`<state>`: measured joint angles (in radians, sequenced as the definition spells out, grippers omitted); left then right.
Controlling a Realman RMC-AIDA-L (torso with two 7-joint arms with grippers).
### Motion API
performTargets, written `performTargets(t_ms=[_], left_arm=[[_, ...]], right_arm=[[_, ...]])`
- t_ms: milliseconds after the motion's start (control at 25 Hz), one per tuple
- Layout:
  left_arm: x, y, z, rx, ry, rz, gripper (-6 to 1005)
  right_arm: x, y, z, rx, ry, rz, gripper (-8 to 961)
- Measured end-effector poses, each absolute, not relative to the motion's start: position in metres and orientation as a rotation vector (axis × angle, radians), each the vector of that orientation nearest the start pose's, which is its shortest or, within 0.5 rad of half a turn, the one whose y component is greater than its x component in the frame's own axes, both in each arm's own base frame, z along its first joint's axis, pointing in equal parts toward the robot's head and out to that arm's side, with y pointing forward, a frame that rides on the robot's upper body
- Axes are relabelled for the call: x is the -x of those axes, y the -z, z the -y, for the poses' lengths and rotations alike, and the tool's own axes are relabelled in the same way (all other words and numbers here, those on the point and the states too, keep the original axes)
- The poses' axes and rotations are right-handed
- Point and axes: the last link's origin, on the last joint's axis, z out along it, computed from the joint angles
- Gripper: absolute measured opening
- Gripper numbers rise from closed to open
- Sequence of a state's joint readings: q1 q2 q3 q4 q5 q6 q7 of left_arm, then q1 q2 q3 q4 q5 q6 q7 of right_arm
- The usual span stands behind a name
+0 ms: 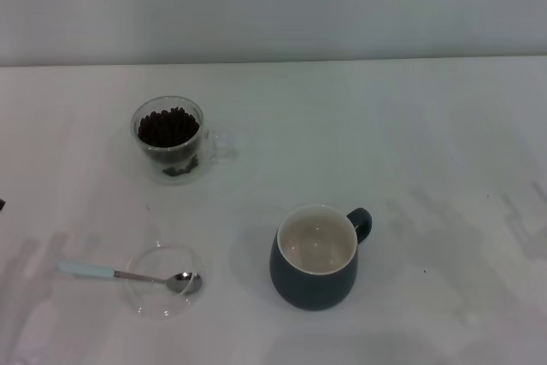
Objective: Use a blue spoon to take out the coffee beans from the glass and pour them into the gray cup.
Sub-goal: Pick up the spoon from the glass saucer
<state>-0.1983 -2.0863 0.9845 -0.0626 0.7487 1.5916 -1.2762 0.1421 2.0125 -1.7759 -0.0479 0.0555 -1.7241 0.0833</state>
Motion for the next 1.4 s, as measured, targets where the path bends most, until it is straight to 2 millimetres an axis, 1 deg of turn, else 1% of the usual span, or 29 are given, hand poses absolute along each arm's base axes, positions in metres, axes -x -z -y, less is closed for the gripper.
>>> performTargets(t_ms=[160,240,280,560,1040,1400], left_arm=[[0.359,0.023,-0.201,1.393,1.502,1.504,719],[0.359,0.023,-0.201,1.393,1.502,1.504,718],[0.361,0.026,-0.2,1.378,1.506,1.576,717],[0.368,0.035,-0.201,1.361,1.442,1.696,714],[0.367,0.045,-0.203,1.425,1.376,1.749,712],[0.362,0.054,-0.214,1.481,1.327,1.776,712]], right_arm=[[-0.361,-0.033,-0.201,1.661,-0.711,-0.139,498],[-0.362,-0.032,-0.201,1.663,-0.71,-0.141,498],[-0.362,-0.032,-0.201,1.664,-0.709,-0.142,498],[-0.361,-0.029,-0.206,1.679,-0.703,-0.149,498],[-0.36,-0.028,-0.21,1.684,-0.696,-0.143,497],[-0.36,-0.028,-0.209,1.684,-0.693,-0.143,497]])
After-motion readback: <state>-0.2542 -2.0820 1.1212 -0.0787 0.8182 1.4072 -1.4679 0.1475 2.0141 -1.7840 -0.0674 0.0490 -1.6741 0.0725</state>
